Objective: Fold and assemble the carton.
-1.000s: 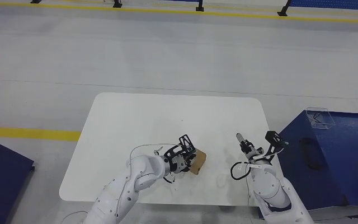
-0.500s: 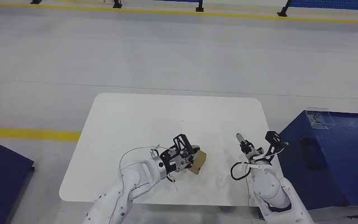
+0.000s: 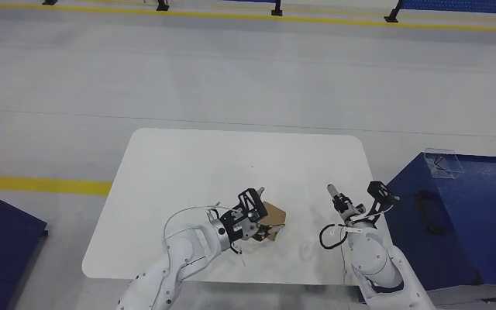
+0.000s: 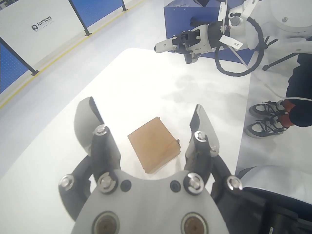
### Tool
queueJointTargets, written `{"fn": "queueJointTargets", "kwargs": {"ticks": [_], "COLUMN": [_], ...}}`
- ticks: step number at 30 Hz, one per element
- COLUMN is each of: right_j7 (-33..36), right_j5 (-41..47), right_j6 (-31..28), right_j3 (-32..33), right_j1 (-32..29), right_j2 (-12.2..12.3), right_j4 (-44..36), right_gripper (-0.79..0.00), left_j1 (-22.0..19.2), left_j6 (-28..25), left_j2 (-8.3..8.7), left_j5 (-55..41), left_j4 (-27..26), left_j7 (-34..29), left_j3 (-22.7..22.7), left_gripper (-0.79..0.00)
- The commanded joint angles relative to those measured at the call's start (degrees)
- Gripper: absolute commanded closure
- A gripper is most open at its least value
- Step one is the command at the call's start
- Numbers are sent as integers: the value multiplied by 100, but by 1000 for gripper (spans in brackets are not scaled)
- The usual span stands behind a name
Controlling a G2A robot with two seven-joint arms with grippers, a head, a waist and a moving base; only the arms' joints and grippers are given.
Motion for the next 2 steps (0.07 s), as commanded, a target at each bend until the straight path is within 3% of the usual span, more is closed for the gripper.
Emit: {"fn": "queueJointTargets", "kwargs": {"ticks": [1, 2], "right_j7": [0, 0], "right_j5": [0, 0], "right_j6": [0, 0], "right_j3": [0, 0], "right_j1": [0, 0], "right_j2": [0, 0], "right_j4": [0, 0], "right_gripper": [-784, -784], "left_j1": [0, 0], "left_j6": [0, 0], "left_j2": [0, 0], "left_j5": [0, 0], "left_j4": [0, 0], "left_j7": [0, 0], "left_j3": [0, 0], "left_gripper": [-699, -707]}}
